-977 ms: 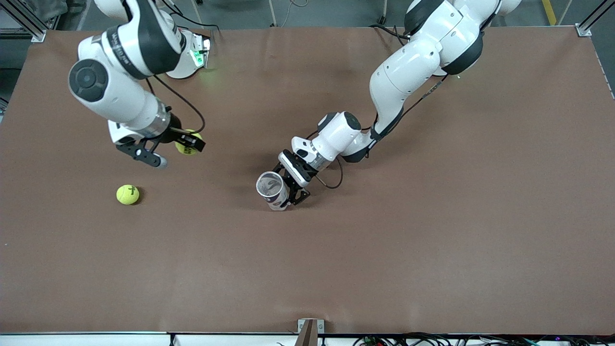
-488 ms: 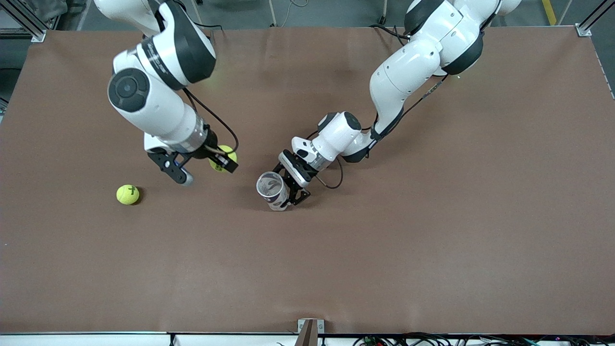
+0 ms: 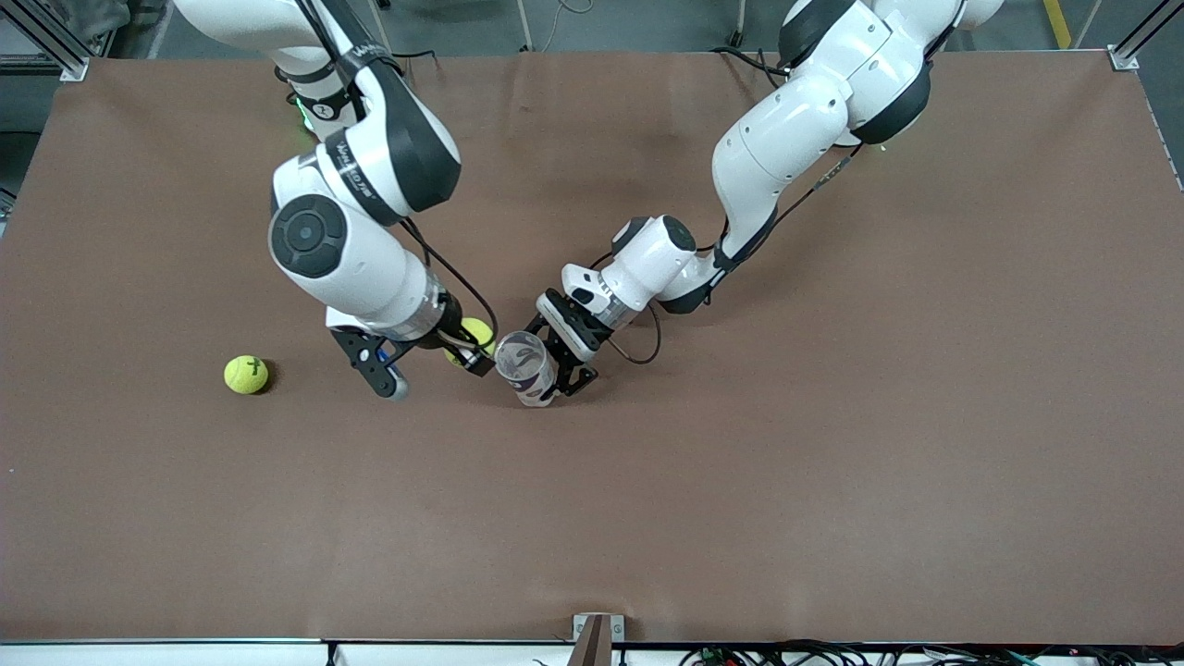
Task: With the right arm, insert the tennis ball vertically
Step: 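Lift the ball with the right gripper and move it over the tube opening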
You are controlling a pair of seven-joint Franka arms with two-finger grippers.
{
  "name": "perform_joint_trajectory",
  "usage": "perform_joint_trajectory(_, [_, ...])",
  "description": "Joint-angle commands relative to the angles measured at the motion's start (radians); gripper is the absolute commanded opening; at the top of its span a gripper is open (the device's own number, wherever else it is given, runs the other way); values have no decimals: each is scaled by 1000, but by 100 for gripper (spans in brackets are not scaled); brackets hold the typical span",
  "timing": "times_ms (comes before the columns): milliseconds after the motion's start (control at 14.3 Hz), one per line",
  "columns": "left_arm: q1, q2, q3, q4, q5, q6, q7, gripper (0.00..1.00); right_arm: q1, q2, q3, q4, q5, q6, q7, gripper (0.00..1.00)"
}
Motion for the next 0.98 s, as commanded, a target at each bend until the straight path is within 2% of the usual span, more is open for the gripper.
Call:
perform_joint_trajectory(0, [2,-8,0,-2,-4,8,4,76,23,53,-13,73,14,-14,60,8])
perform_joint_trajectory(349, [0,-8,2,-6,-4,8,4,76,42,80,-13,75,14,37,99,8])
perform_joint_trajectory(907, [-3,-8,2,-4,-4,8,4,76,91,136,-13,73,13,43,110,9])
